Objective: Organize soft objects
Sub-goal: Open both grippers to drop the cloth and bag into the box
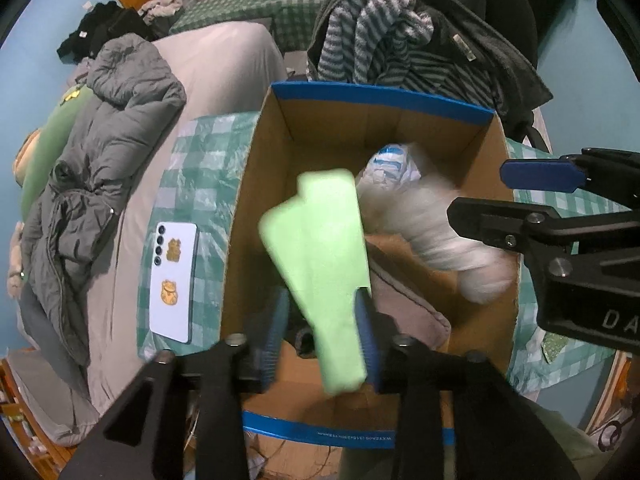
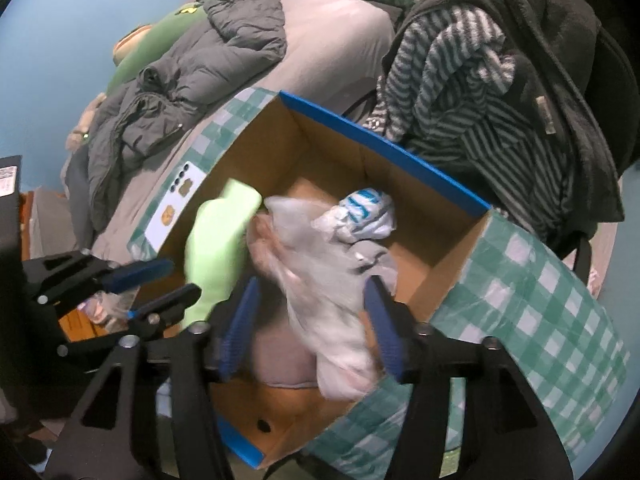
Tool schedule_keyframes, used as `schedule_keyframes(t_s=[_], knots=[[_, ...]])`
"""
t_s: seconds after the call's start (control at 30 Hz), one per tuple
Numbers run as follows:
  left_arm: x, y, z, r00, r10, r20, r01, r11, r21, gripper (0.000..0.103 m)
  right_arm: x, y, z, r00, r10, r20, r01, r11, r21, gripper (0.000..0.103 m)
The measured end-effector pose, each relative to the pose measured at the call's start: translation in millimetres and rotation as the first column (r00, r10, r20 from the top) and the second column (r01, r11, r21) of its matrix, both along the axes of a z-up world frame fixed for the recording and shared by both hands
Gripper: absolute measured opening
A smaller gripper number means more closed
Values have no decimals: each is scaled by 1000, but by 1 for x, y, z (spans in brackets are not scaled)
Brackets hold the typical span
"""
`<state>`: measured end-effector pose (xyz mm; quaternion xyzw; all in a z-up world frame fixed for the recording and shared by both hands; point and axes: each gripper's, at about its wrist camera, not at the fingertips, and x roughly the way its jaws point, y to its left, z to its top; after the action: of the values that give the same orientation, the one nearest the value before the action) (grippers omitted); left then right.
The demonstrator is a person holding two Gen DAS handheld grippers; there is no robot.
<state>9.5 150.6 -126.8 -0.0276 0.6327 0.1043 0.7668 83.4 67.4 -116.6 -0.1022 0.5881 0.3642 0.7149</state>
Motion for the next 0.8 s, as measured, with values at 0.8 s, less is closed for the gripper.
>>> schedule_keyframes(t_s=[0.8], knots=[[9, -59, 30, 991, -130, 40, 130, 991, 14, 47, 4, -87, 16, 991, -136, 19, 137, 990, -35, 66]])
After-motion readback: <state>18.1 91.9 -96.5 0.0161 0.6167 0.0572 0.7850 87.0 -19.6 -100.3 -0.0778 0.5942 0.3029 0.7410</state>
